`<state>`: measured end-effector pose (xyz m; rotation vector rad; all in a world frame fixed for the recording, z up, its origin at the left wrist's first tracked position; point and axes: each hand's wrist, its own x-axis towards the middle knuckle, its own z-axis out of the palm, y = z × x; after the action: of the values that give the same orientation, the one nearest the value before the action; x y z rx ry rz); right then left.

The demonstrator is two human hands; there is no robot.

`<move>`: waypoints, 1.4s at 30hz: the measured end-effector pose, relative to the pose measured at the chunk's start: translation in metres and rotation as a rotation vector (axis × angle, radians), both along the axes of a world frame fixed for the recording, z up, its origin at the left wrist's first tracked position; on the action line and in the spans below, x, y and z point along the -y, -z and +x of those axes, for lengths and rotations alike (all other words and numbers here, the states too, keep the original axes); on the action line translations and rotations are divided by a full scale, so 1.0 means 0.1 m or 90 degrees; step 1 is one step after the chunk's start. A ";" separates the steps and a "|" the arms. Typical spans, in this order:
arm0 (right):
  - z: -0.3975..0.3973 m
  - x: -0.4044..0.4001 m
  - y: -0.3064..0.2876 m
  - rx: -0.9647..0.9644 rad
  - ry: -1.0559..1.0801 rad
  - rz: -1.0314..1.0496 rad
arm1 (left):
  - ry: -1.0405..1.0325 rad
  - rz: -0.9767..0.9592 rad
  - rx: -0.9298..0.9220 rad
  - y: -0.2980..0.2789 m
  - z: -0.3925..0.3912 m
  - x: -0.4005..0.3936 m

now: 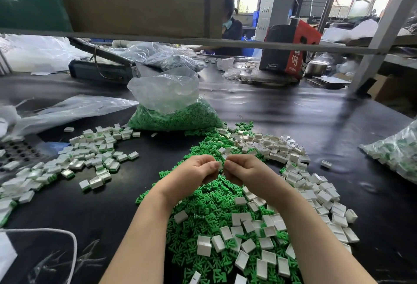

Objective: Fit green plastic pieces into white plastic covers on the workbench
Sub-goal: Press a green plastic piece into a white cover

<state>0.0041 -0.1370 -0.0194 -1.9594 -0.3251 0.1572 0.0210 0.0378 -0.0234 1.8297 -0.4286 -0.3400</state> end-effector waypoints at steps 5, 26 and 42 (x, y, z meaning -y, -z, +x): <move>0.01 0.03 0.02 -0.019 -0.020 0.037 | 0.020 0.020 0.012 -0.02 -0.02 -0.02; -0.01 0.05 0.00 0.043 -0.090 -0.068 | 0.090 0.075 0.062 -0.09 -0.04 -0.10; -0.03 0.06 -0.03 -0.047 -0.086 0.035 | 0.049 -0.059 -0.035 -0.06 -0.04 -0.05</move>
<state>0.0008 -0.1431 -0.0162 -1.8726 -0.4086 0.3047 0.0167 0.0424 -0.0174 1.7136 -0.4698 -0.4156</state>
